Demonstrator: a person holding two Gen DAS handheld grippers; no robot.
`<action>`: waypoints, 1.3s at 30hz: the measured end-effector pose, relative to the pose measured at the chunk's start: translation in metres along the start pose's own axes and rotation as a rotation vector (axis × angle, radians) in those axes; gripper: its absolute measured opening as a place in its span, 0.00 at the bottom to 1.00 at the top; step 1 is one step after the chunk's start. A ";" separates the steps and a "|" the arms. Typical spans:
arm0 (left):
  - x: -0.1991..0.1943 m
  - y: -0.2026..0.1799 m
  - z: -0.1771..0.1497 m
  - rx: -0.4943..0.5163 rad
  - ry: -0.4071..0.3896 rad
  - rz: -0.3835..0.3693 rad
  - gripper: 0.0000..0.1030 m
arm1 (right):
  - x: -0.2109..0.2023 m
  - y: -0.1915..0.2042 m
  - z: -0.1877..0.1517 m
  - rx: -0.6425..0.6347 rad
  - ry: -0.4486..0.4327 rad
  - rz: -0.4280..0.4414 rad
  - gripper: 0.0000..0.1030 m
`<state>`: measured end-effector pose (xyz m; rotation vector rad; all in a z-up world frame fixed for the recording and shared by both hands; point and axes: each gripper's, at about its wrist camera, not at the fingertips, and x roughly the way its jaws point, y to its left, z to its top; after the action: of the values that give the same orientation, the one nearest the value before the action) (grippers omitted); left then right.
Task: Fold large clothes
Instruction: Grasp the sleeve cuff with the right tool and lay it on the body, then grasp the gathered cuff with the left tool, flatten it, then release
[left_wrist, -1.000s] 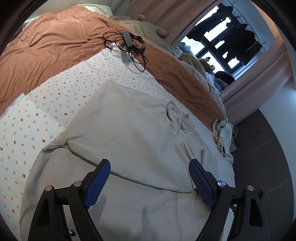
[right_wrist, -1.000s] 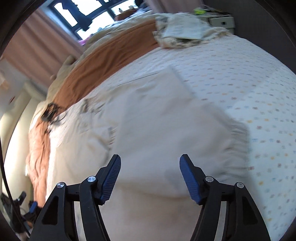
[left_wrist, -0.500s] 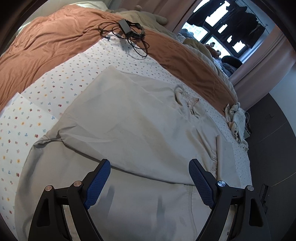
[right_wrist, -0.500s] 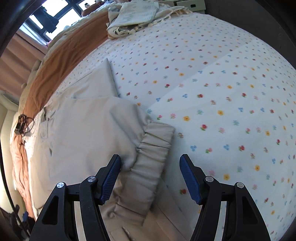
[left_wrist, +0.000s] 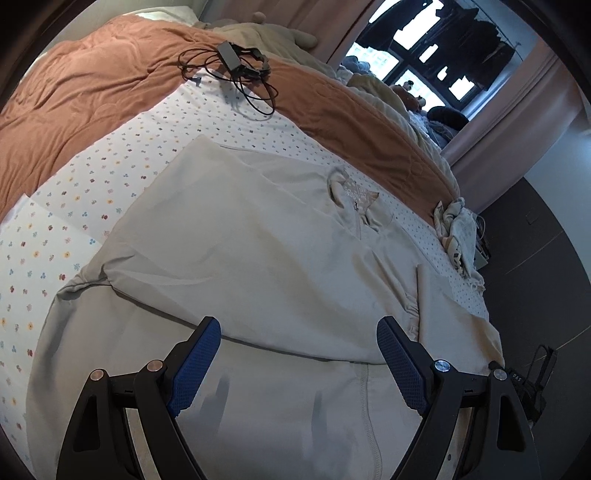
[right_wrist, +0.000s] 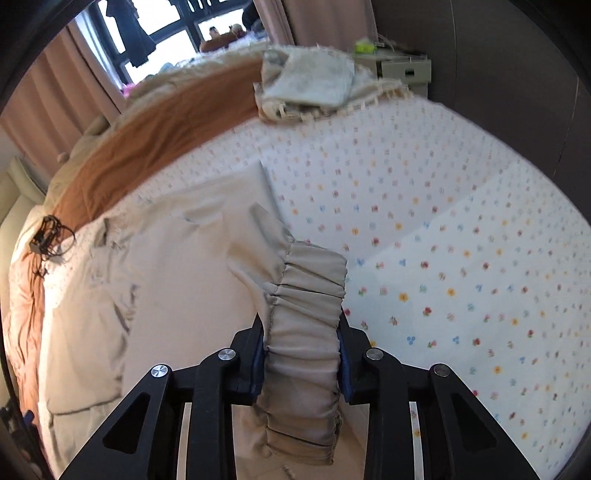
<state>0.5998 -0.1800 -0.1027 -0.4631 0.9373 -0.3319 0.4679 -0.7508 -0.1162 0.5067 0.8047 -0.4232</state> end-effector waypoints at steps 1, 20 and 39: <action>-0.003 0.001 0.001 -0.004 -0.004 -0.007 0.84 | -0.010 0.003 -0.001 0.002 -0.021 0.010 0.31; -0.067 0.080 0.021 -0.139 -0.083 -0.046 0.84 | -0.079 0.168 -0.036 -0.123 -0.171 0.330 0.31; -0.066 0.113 0.023 -0.191 -0.066 -0.004 0.84 | -0.028 0.237 -0.072 -0.217 0.033 0.499 0.63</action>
<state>0.5909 -0.0474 -0.1038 -0.6474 0.9078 -0.2305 0.5367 -0.5145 -0.0741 0.4921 0.7155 0.1327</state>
